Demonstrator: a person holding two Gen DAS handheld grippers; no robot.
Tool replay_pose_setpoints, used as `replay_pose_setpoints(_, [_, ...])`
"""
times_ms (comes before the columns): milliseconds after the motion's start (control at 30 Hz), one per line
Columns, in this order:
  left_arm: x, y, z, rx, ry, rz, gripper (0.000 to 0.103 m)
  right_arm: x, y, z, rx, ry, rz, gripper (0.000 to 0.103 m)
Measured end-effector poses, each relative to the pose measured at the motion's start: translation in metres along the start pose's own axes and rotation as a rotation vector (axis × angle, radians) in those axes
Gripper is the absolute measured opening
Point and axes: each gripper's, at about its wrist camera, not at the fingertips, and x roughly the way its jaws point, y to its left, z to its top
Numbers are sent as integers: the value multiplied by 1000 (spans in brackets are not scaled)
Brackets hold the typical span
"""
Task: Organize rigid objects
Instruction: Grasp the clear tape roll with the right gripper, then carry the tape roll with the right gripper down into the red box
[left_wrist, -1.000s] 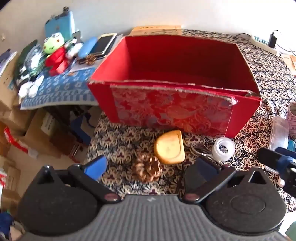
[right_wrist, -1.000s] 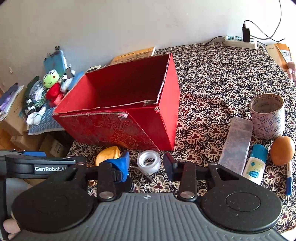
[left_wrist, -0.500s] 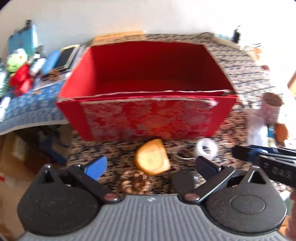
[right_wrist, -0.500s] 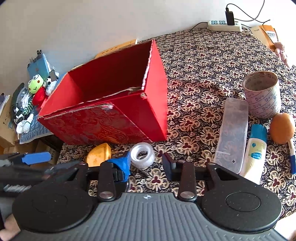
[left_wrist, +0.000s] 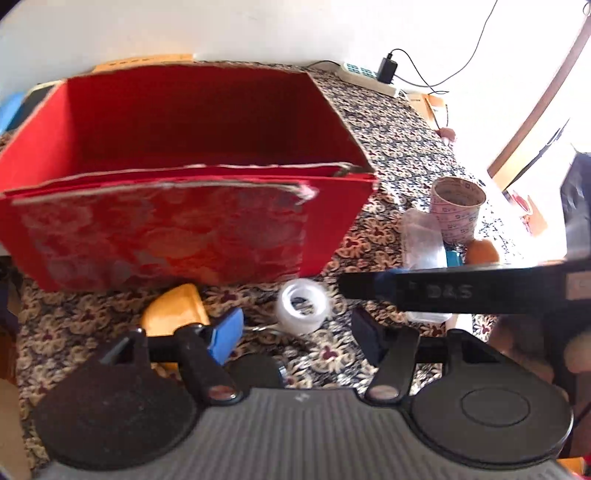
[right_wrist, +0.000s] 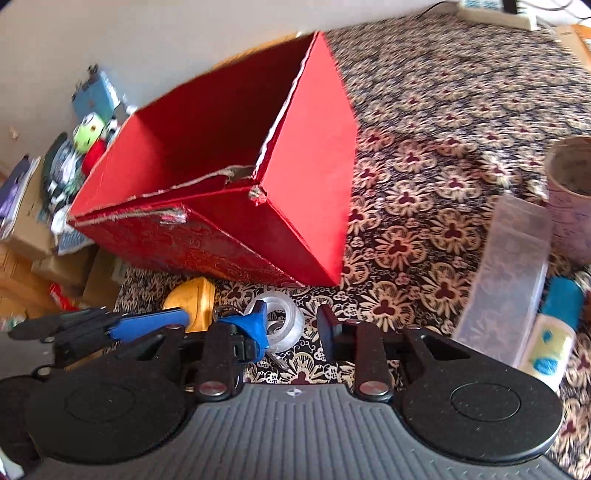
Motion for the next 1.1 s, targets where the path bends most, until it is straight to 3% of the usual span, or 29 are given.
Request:
replay_pose_setpoints(133, [19,-1,4,-45,39,4,61,12,-9,7,-16,52,19,6])
replay_pose_setpoints(233, [32,1,5,-71,66,2,49,18,-14,11,-9,87,69,5])
replay_pose_setpoints(300, [38,-1,4,-66,71,16,48,22,-12,13,-17,107,86,4])
replay_pose_setpoints(500, [49,-2,3,-43,67,27,46,36,-10,13,-31,144,64,2])
replay_pose_setpoints(567, [52,-2,3,-38,80,25,37,37,-14,11,-13,136,63,0])
replay_pose_setpoints(867, [51,-5,2,1,74,9,36,19,-19,1,30,78,53,0])
replay_pose_setpoints(1100, [16,-18,6,99,31,-64,35,-39,-10,-2,63,-39,38,0])
